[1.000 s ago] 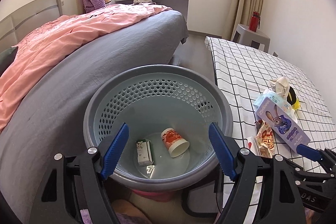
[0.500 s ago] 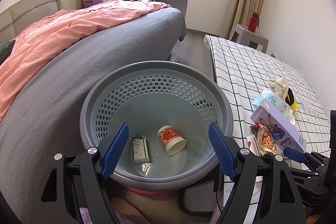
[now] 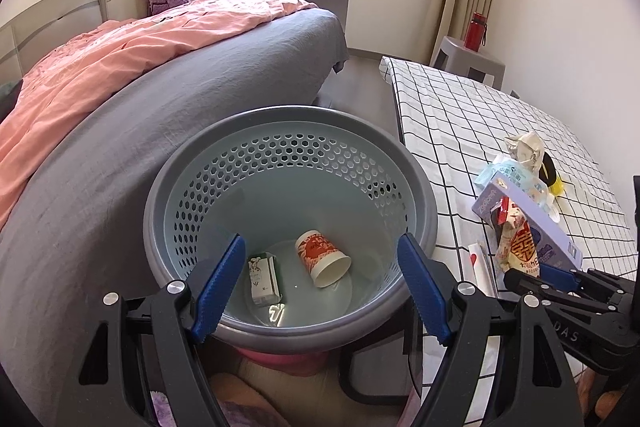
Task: Collect trash
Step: 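Grasp the blue playing-card box with the left gripper while the right gripper holds the wrapper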
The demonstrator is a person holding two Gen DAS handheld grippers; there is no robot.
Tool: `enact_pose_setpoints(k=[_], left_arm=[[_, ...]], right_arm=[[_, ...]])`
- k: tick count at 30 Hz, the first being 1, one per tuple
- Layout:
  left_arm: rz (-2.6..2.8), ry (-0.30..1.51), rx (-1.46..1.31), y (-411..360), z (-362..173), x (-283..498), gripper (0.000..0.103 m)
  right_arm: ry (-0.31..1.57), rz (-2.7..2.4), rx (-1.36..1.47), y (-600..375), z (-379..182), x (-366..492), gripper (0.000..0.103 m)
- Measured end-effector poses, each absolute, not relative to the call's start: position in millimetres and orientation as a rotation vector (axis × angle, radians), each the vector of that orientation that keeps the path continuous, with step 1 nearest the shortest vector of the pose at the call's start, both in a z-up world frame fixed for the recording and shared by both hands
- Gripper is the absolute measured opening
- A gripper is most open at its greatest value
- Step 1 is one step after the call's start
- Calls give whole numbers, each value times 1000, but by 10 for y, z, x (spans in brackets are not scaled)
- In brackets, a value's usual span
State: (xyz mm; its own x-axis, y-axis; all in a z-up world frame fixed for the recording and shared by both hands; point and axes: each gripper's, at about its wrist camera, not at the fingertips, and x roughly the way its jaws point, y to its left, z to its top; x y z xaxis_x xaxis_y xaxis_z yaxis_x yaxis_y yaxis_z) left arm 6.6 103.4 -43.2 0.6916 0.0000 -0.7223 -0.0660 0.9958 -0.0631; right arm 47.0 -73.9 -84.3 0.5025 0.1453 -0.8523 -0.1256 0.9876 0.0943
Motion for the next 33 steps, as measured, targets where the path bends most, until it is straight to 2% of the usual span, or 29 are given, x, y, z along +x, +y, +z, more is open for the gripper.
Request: enact_pose_setpoints(k=[13, 28, 29, 33], left_arm=[[-99, 884, -31, 435, -533, 31, 75], [-160, 965, 47, -267, -839, 293, 75], [-158, 968, 55, -288, -860, 296, 74], [-159, 988, 92, -371, -929, 323, 56]], right_arm=[[941, 100, 101, -1386, -358, 124, 39], [928, 65, 224, -1865, -458, 86, 40], [928, 69, 231, -1870, -465, 91, 40], [920, 83, 252, -1888, -472, 88, 40]])
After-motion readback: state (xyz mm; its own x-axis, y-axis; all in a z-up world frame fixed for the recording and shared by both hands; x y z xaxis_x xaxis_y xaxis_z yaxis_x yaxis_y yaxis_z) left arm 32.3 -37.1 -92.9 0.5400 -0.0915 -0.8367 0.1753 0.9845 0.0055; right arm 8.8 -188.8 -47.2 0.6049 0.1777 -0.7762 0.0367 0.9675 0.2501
